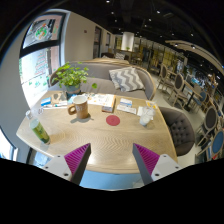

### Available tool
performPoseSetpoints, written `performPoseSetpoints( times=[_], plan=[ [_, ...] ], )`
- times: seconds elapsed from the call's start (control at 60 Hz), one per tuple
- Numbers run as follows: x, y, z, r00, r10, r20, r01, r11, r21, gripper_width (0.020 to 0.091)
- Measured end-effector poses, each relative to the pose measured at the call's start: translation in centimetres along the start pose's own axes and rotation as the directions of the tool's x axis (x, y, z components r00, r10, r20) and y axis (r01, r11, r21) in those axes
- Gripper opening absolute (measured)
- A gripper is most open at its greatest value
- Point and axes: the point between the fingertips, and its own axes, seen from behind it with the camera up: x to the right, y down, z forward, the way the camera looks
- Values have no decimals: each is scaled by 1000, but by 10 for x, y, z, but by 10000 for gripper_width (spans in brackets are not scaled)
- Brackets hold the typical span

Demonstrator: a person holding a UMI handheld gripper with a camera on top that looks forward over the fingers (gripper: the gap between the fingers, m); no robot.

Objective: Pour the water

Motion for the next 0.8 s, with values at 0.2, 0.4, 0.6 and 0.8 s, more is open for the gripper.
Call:
performPoseSetpoints(
  times=[0.2,0.4,0.6,0.8],
  plan=[
    [-20,21,-3,1000,11,-22,-11,1000,-18,852],
    [-82,58,-13,1000,21,-13,-22,999,-24,857],
    [-193,86,-12,997,19,71,-17,1000,-24,854],
    [-309,63,15,981,27,191,-40,997,67,859]
  ],
)
